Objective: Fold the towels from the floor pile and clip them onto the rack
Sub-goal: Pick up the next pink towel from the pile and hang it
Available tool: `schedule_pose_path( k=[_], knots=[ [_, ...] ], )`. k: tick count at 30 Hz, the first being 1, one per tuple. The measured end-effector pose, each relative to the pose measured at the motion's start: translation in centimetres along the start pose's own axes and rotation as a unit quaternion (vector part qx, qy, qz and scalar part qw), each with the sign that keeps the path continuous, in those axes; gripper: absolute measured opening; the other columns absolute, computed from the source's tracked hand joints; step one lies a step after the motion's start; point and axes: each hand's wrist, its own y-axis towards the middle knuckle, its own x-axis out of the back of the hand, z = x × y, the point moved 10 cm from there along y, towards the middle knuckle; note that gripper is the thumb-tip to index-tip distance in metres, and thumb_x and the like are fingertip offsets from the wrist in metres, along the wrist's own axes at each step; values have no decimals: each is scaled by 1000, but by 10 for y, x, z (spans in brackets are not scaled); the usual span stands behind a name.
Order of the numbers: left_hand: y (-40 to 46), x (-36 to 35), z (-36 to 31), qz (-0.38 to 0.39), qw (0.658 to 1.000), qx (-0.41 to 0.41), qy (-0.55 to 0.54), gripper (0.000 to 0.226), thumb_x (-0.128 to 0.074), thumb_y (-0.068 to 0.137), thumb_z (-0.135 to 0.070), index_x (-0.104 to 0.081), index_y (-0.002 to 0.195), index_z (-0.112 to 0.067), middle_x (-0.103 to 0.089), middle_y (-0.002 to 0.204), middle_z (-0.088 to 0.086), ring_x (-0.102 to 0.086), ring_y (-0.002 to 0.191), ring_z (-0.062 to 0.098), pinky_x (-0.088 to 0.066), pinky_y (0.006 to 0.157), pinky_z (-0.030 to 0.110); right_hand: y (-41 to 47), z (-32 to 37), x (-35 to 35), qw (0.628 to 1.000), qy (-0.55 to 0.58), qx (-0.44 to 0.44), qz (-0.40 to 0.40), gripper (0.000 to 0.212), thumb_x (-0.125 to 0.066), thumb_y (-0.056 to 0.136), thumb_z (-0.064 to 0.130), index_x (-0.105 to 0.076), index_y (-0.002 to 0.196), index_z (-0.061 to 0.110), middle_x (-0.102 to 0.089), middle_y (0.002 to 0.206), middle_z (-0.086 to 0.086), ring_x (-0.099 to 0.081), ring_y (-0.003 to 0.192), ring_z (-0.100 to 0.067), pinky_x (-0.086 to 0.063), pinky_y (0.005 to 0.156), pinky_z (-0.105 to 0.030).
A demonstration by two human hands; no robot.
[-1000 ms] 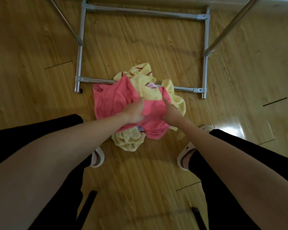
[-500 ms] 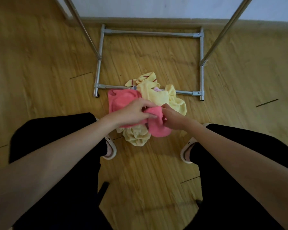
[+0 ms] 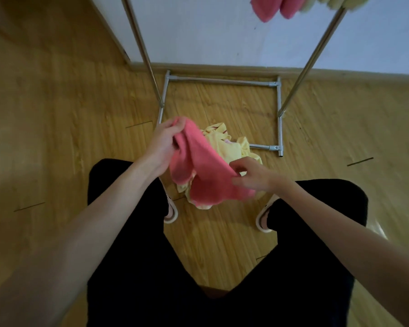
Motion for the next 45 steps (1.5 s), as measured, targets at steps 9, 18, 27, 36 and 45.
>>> schedule_pose_path(
  k=[9, 18, 27, 36, 45],
  knots=[
    [-32, 17, -55, -60, 992, -42, -105, 16, -53, 97, -21, -60, 84, -14, -65, 72, -1, -65, 72, 13, -52, 80, 34, -80, 64, 54, 993, 68, 70, -70, 19, -64, 75, -9, -53, 72, 6, -46, 61, 3, -46, 54, -7, -39, 57, -25],
    [-50, -23, -106, 8, 981, -152, 122, 19, -54, 96, -17, -65, 81, -17, -61, 72, -1, -57, 68, 12, -45, 65, 27, -125, 185, 107, 948, 218, 194, -125, 15, -55, 94, 7, -68, 97, 2, -58, 74, -12, -52, 67, -24, -48, 62, -31],
    [-109, -78, -123, 221, 929, -191, 228, 56, -63, 79, 11, -52, 129, -11, -64, 111, 22, -64, 100, 29, -53, 91, 41, -128, 234, 170, 863, 359, 246, -258, 14, -63, 88, 14, -74, 96, 15, -50, 70, -13, -42, 62, -18, -40, 60, -22],
    [-121, -68, -98, 157, 877, -244, 383, 25, -65, 89, -27, -63, 112, -18, -67, 93, -14, -65, 86, 6, -55, 81, 29, -112, 239, 161, 858, 385, 218, -261, 16, -60, 90, 8, -73, 99, 10, -60, 66, -3, -53, 64, -13, -47, 68, -25],
    [-101, -22, -96, 27, 869, -243, 429, 24, -50, 98, -19, -65, 81, -12, -58, 66, -1, -52, 58, 8, -38, 54, 20, -129, 202, 174, 807, 469, 191, -306, 21, -64, 82, 14, -71, 99, 4, -60, 69, -4, -52, 64, -11, -47, 71, -24]
  ],
)
